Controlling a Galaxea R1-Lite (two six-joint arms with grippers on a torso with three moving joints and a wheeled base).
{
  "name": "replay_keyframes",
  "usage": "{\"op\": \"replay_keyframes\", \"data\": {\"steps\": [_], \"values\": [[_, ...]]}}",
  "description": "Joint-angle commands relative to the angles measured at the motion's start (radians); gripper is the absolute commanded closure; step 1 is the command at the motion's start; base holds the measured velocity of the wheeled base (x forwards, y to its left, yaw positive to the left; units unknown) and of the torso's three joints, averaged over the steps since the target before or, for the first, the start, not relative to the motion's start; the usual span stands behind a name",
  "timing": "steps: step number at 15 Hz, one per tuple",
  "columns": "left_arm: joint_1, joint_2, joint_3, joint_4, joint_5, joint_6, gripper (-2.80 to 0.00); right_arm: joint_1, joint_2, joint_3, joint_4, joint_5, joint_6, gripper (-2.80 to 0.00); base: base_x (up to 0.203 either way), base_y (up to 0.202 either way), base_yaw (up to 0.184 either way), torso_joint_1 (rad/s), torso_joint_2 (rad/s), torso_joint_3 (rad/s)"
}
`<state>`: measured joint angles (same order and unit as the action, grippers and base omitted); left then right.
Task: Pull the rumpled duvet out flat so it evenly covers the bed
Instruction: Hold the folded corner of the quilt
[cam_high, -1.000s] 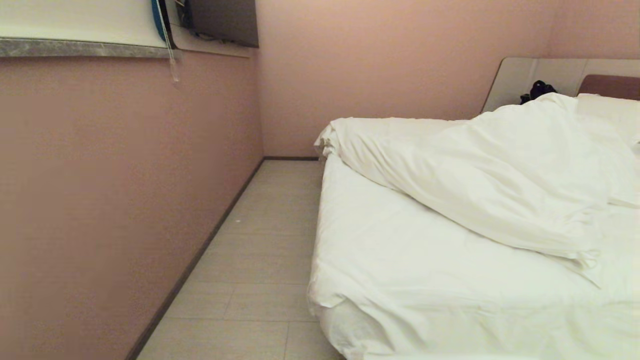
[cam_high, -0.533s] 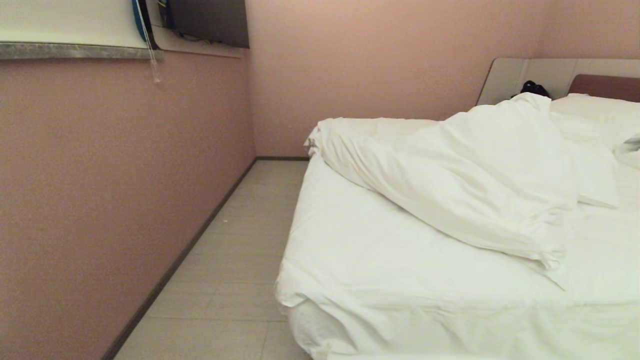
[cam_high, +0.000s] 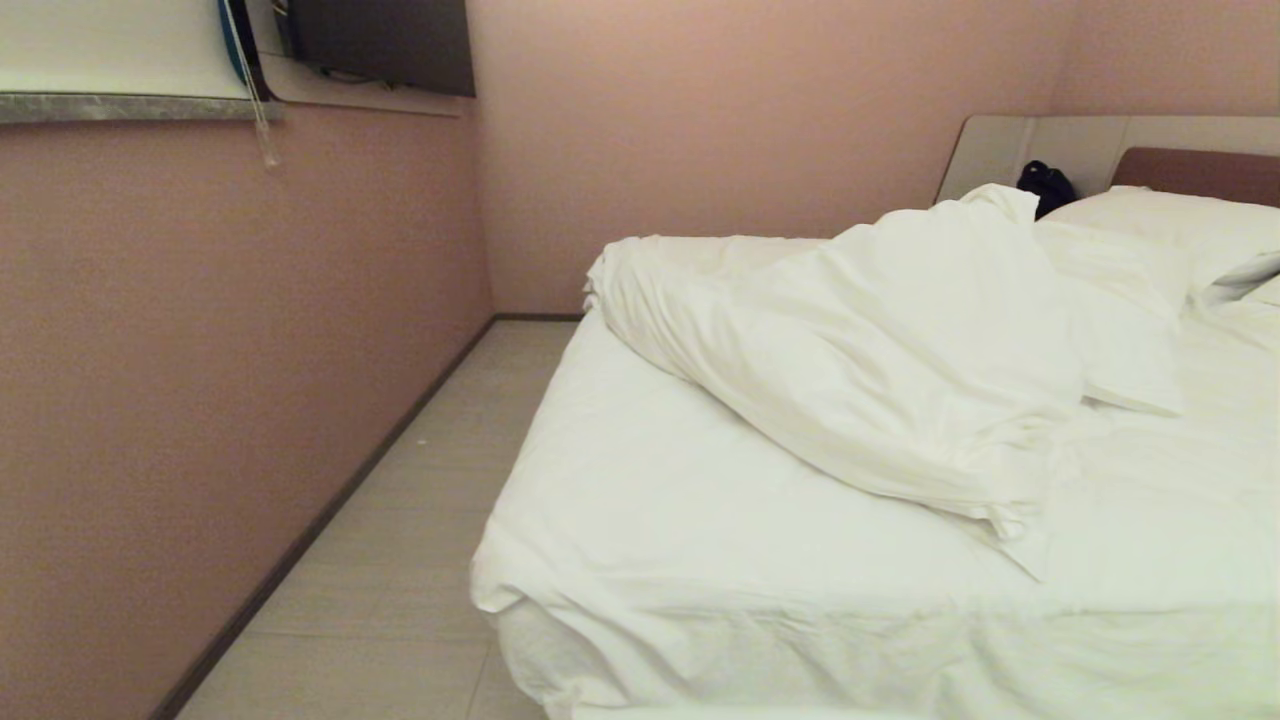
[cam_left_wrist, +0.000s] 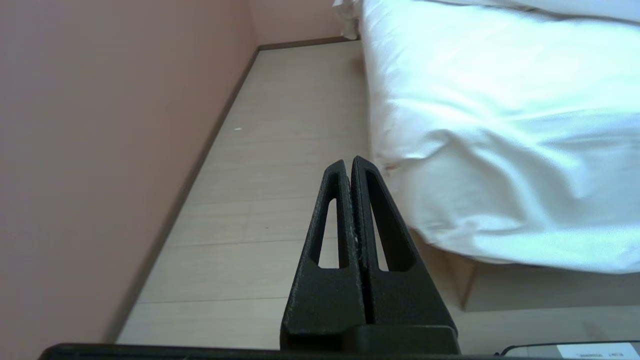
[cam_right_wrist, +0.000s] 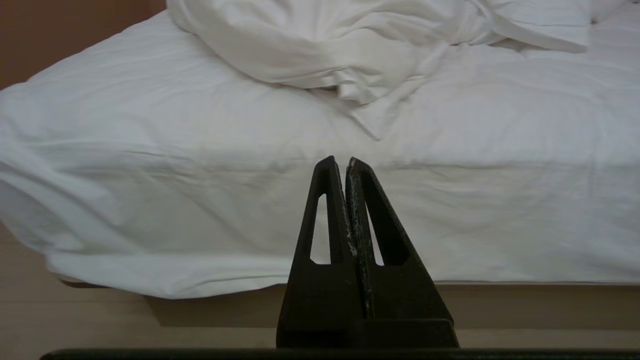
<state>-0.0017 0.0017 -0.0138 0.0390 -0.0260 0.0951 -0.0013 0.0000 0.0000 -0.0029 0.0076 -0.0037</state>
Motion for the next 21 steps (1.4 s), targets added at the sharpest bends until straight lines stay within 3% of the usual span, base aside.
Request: {"op": "replay_keyframes", "data": {"steps": [1, 6, 21], "values": [[0.0, 0.001, 0.0, -0.001, 0.0, -0.002, 0.0, 0.0, 0.0, 0.0, 0.0, 0.0, -0.001, 0.0, 0.0, -0.194, 0.0, 0.002, 0.0, 0.001], [0.0, 0.0, -0.001, -0.001, 0.0, -0.024, 0.0, 0.0, 0.0, 0.0, 0.0, 0.0, -0.001, 0.0, 0.0, -0.19, -0.001, 0.003, 0.0, 0.004], [0.0, 0.001, -0.003, 0.004, 0.0, -0.012, 0.0, 0.0, 0.0, 0.0, 0.0, 0.0, -0.001, 0.0, 0.0, -0.193, 0.0, 0.002, 0.0, 0.002]]}}
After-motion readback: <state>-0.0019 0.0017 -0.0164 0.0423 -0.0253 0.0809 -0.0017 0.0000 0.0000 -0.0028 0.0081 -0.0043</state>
